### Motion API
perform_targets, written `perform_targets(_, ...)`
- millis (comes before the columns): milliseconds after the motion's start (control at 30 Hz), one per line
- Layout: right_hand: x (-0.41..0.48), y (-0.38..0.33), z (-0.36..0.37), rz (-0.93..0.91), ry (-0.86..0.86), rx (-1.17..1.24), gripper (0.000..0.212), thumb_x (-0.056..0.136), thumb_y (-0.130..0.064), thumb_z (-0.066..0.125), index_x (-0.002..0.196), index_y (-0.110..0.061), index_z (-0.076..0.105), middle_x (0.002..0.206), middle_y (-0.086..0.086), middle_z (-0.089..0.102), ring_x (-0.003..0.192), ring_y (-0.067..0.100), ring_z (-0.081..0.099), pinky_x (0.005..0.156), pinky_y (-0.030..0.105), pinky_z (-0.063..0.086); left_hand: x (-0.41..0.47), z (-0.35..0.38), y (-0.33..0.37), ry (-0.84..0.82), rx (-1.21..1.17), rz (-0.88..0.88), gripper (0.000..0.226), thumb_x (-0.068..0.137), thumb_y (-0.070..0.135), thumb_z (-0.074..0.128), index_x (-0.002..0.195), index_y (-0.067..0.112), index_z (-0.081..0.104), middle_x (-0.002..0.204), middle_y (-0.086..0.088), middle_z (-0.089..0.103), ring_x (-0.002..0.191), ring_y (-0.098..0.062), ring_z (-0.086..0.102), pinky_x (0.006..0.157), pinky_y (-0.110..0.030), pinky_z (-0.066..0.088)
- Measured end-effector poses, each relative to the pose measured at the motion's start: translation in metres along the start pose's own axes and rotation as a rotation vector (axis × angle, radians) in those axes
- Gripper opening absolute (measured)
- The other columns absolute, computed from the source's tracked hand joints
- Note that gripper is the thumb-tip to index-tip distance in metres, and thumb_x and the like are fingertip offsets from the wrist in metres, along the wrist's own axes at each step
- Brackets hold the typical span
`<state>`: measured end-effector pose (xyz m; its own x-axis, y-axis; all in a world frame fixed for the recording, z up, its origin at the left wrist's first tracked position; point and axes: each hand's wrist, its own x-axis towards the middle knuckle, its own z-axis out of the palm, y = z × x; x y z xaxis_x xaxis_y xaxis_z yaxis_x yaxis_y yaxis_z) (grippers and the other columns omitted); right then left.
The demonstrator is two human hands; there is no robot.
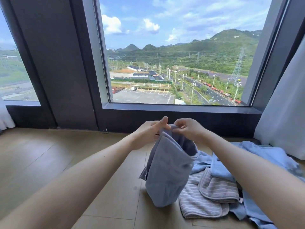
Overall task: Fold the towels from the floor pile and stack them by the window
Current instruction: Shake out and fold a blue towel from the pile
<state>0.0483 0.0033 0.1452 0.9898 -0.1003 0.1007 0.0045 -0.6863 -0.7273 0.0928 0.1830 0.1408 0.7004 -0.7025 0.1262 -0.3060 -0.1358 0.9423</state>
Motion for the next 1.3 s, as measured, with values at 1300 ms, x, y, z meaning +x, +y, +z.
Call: perform_targets(1300,0.006,-0.001,-0.007,0.228,0.463,-0.073,0.018,0.092,-0.019,0.058,0.098,-0.013,0.074,0.106,0.007,0.069,0.104,0.026,0.060,0.089,0.030,0.045,-0.005,-0.055,-0.054,0.369,1.085,-0.372,0.023,0.087,0.002,0.033,0.099,0.014,0.048,0.103,-0.009,0.060,0.092,-0.032,0.055,0.070,-0.034,0.038)
